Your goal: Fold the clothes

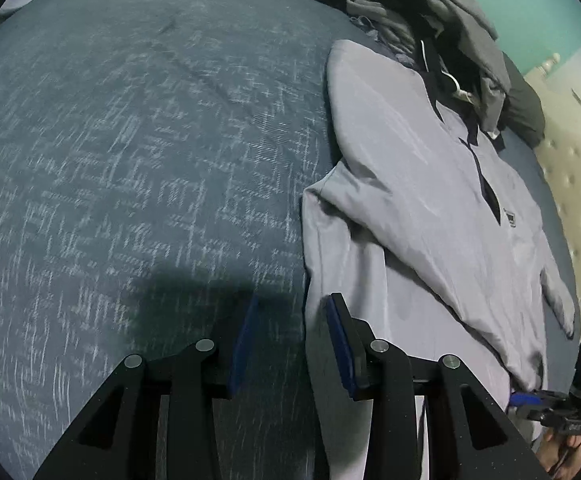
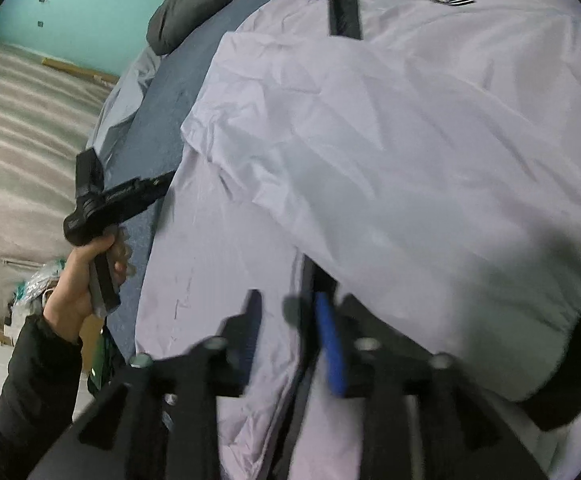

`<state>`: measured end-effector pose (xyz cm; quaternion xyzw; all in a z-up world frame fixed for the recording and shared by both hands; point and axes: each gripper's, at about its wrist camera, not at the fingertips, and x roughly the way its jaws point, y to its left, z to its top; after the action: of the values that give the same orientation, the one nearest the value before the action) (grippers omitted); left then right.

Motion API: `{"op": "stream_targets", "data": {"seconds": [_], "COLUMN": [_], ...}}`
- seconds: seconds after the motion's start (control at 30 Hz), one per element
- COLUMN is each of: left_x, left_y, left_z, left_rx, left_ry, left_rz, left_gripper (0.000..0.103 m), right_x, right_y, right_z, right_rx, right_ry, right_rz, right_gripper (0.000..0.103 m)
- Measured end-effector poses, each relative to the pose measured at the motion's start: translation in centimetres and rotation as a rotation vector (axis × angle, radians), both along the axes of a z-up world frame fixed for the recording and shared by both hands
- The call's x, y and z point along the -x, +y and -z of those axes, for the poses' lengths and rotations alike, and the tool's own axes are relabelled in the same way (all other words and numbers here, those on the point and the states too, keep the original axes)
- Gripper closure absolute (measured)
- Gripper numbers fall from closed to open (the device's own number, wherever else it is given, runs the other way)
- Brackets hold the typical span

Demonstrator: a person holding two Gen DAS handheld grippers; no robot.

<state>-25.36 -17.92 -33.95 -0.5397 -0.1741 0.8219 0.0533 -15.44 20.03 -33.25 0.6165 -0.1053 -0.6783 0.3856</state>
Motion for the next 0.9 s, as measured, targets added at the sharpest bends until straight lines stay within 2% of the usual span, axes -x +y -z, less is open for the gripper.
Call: {"op": "stream_targets", "data": {"seconds": [0.07, 0.13, 0.17, 0.2, 0.3, 0.37, 0.53, 0.7, 0.8, 0.9], "left_x": [0.4, 0.6, 0.7, 0.9, 1.2, 1.1, 1.4, 1.1, -0.1, -1.4], "left_y": [0.6, 1.1, 1.3, 1.5, 1.9, 1.5, 0.8, -0.6, -1.3, -1.4], "left_z": [0.2, 0.2, 0.2, 0.1, -0.3, -1.0, -1.5, 0.4, 0.1, -0.5], "left_rx": [0.002, 0.001, 0.002, 0.004, 0.017, 0.040, 0.032, -0.050, -0.085, -0.110], "left_ry": [0.007, 0.009, 0.010, 0.011, 0.020, 0.039, 0.044, -0.007, 0.003, -0.002], "left_rz": [0.015, 0.028, 0.038, 0.048, 0.073, 0.069, 0.064, 0.017, -0.013, 0.002], "left_gripper": [0.065, 0.081, 0.098, 0.100, 0.101, 0.101, 0.101, 0.100, 0.097, 0.089], "right_x": [0.0, 0.0, -0.1, -0.1, -0.4, -0.4, -0.1, -0.2, -0.1, 0.2], "right_y": [-0.5, -0.6, -0.6, -0.7, -0.8, -0.6, -0.5, -0.8, -0.5, -0.5], "right_z": [0.2, 0.6, 0.6, 0.6, 0.4, 0.2, 0.2, 1.4, 1.3, 0.9], "right_rx": [-0.012, -0.037, -0.049, -0.061, -0.079, -0.090, -0.106, -0.103, -0.086, -0.087], "right_ry": [0.003, 0.012, 0.021, 0.030, 0.060, 0.078, 0.085, 0.048, 0.044, 0.055], "right_rz": [0.002, 0.008, 0.007, 0.006, -0.008, -0.011, -0.021, -0.028, -0.022, -0.020], "right_gripper": [0.070, 0.077, 0.087, 0.093, 0.100, 0.100, 0.100, 0.100, 0.100, 0.098]}}
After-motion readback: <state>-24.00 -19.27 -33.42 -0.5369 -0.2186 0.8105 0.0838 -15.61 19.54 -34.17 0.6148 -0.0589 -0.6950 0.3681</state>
